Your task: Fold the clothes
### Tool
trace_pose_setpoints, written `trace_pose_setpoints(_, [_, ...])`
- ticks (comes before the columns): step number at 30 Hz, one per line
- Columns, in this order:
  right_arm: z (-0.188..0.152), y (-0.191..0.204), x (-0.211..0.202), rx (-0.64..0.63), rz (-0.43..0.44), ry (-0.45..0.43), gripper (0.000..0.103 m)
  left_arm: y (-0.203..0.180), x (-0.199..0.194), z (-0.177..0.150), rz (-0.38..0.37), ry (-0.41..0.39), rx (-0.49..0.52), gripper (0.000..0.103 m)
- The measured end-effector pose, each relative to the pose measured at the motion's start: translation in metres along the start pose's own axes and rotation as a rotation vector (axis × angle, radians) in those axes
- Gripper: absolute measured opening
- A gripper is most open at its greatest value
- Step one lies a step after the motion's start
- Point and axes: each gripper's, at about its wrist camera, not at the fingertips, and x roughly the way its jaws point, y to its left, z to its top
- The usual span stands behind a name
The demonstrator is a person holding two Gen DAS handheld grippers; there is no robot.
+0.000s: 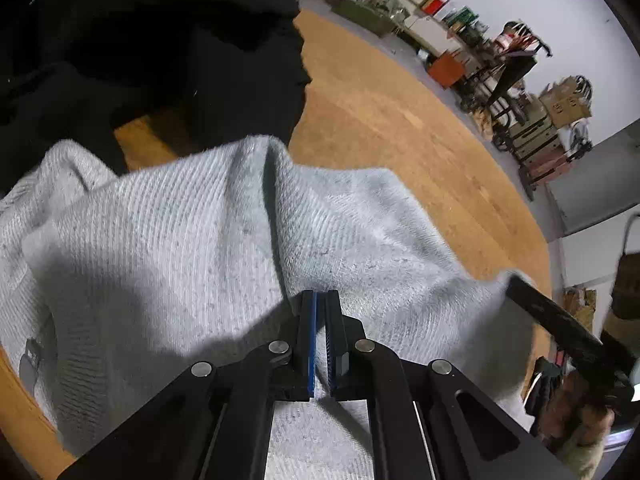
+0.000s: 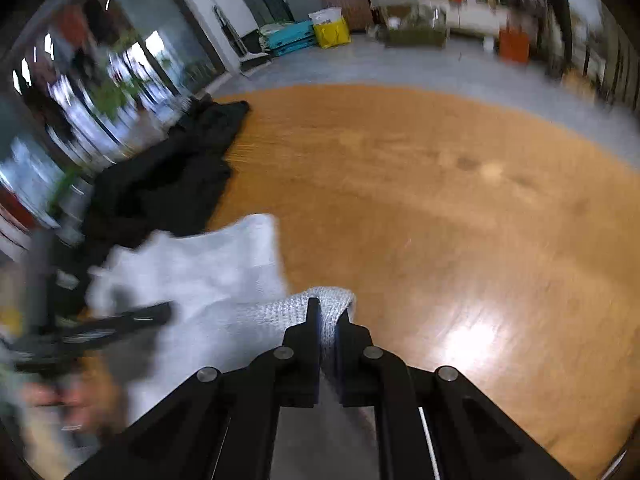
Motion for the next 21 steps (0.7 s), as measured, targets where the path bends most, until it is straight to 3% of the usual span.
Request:
trace_pose_setpoints(3, [-0.003,0.008,0.036,-0.067,-0.113,0.018,0.007,0.01,-0.001,0.001,-0.036,-0.019,-0.039,0.006])
trace_pose_setpoints(5, [-0.007,-0.009,0.026,-0.003,-0.128,-0.034,0.031,0.019,-0.004,-0.002,-0.056,-0.011,-0.059,0.006])
trace_pose_setpoints(6, [-0.009,-0.018,0.021,0.029,-0.135,-0.06,0.049,0.024,-0.01,-0.005,-0.059,-0.021,-0.065,0.007])
trace_pose_setpoints(9, [-0.015,-0.057,-0.017,0.188,-0.122,-0.157,0.053,0.044,-0.036,-0.018,-0.086,-0.067,-0.093,0.008])
trace_pose_setpoints(11, [-0.023,-0.079,-0.048,0.286,-0.104,-0.219,0.055,0.062,-0.052,-0.028,-0.126,-0.095,-0.139,0.017])
trace_pose_setpoints(13, [-0.043,-0.078,-0.08,0.257,-0.078,-0.251,0.06,0.084,-0.066,-0.04,-0.135,-0.131,-0.219,0.051])
trace_pose_setpoints(14, [-0.052,-0.077,-0.095,0.243,-0.065,-0.267,0.063,0.094,-0.071,-0.046,-0.146,-0.149,-0.262,0.055])
trace_pose_setpoints(16, [-0.084,-0.046,-0.1,0.164,-0.033,-0.221,0.071,0.111,-0.081,-0.057,-0.179,-0.177,-0.337,0.058])
trace_pose_setpoints(18, [-0.112,-0.014,-0.088,0.116,0.018,-0.152,0.07,0.121,-0.087,-0.066,-0.214,-0.181,-0.38,0.058])
trace_pose_setpoints(21, [-0.158,0.024,-0.071,0.089,0.107,-0.03,0.07,0.125,-0.093,-0.072,-0.199,-0.18,-0.389,0.058])
